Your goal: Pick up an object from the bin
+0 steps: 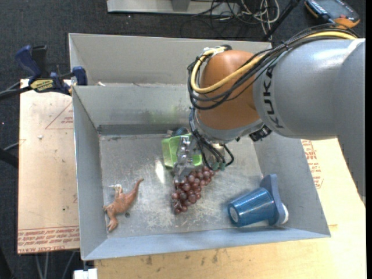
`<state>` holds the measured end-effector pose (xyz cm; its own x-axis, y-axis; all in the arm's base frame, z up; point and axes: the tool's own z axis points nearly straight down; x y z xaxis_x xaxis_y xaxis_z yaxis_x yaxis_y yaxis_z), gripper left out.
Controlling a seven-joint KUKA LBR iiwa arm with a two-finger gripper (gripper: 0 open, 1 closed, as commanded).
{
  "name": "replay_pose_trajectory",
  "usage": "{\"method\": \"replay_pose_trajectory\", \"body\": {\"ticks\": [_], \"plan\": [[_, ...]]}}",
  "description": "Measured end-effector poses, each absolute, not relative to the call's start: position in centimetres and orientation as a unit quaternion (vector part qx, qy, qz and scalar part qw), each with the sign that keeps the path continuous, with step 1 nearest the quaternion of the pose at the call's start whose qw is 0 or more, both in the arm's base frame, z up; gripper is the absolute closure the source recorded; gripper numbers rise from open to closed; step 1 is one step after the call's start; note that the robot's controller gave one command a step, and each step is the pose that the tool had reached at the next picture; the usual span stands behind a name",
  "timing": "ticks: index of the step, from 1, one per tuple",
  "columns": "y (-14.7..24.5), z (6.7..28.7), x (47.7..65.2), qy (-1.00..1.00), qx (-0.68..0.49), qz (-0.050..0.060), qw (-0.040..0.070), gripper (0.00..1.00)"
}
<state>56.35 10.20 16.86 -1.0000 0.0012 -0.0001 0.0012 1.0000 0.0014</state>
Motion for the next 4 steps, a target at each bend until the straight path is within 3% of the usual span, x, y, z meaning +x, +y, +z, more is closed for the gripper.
{"method": "replay_pose_trajectory", "body": {"ticks": [1,2,3,4], "plan": [[10.8,20.3,55.9,1.0,0.009,0.0,-0.002,1.0],[12.9,19.2,58.0,1.0,0.008,0.002,0.008,1.0],[12.3,12.6,54.4,1.0,-0.022,0.0,0.0,0.0],[12.3,12.7,54.4,1.0,-0.022,0.001,0.0,0.0]]}}
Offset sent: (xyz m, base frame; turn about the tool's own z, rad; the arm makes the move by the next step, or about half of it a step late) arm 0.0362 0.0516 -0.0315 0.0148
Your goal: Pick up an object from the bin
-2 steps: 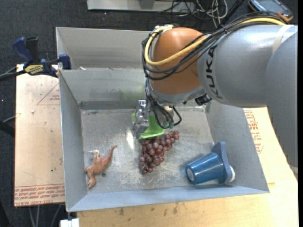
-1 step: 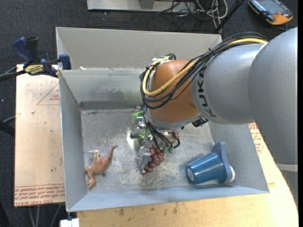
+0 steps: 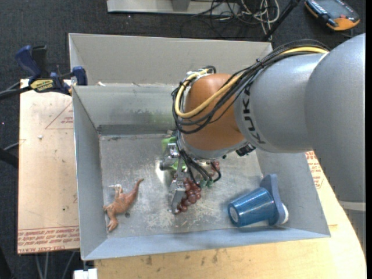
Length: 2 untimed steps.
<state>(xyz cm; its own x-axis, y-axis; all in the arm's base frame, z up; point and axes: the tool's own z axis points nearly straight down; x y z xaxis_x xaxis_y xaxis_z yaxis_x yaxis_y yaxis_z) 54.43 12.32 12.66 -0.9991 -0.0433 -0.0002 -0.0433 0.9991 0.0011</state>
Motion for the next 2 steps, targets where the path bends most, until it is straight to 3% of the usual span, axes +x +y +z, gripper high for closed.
{"method": "replay_pose_trajectory", "body": {"ticks": [1,2], "plan": [[6.25,7.74,57.47,0.992,-0.125,0.005,-0.001,1.0],[6.25,7.74,57.47,0.992,-0.125,0.005,-0.001,1.0]]}}
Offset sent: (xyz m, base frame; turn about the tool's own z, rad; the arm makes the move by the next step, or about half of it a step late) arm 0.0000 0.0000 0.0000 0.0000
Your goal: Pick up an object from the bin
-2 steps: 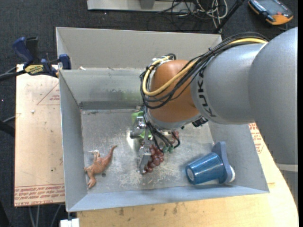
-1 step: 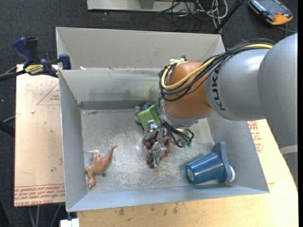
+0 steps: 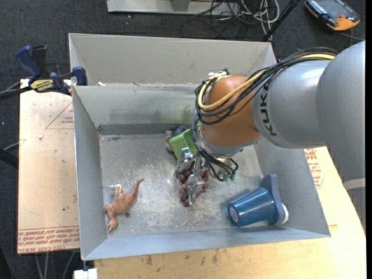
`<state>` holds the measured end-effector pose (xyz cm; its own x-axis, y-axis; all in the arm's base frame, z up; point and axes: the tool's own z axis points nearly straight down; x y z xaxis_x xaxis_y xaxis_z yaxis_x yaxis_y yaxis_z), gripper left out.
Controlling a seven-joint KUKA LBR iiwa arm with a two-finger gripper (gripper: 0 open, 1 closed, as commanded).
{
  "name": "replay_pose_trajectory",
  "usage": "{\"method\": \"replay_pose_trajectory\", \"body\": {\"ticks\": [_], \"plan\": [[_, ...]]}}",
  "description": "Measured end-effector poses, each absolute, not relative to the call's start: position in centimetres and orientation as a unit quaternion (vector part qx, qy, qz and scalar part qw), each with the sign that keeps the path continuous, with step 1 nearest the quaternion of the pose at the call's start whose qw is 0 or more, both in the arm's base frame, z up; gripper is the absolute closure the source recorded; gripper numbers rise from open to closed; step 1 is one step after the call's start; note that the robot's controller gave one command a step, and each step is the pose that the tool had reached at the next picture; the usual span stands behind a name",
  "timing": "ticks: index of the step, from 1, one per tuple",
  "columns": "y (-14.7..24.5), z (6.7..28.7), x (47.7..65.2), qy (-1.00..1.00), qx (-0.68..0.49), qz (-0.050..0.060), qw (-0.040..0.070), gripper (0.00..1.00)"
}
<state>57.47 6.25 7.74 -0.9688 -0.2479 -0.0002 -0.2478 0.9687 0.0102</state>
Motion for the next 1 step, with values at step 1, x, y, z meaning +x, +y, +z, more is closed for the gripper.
{"method": "replay_pose_trajectory", "body": {"ticks": [1], "plan": [[5.92,11.24,57.51,-0.991,0.135,-0.002,0.001,1.0]]}}
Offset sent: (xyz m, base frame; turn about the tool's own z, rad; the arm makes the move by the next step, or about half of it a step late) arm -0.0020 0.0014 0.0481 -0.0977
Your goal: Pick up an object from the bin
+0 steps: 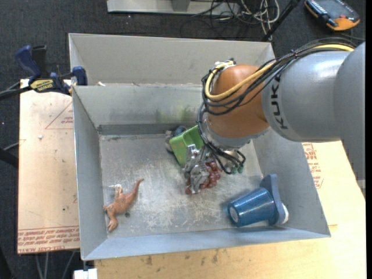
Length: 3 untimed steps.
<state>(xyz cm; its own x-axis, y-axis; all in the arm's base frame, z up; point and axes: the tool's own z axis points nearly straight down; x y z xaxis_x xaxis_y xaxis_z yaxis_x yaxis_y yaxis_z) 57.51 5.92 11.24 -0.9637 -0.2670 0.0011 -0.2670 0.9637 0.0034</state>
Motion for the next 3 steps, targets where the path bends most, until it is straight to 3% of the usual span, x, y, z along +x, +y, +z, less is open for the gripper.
{"method": "replay_pose_trajectory", "body": {"ticks": [1,2,3], "plan": [[6.0,14.8,57.6,-0.989,0.145,0.0,-0.003,1.0],[6.1,13.6,56.2,-0.986,0.166,0.0,-0.001,1.0],[3.1,9.2,58.9,-0.983,0.186,-0.001,-0.003,1.0]]}}
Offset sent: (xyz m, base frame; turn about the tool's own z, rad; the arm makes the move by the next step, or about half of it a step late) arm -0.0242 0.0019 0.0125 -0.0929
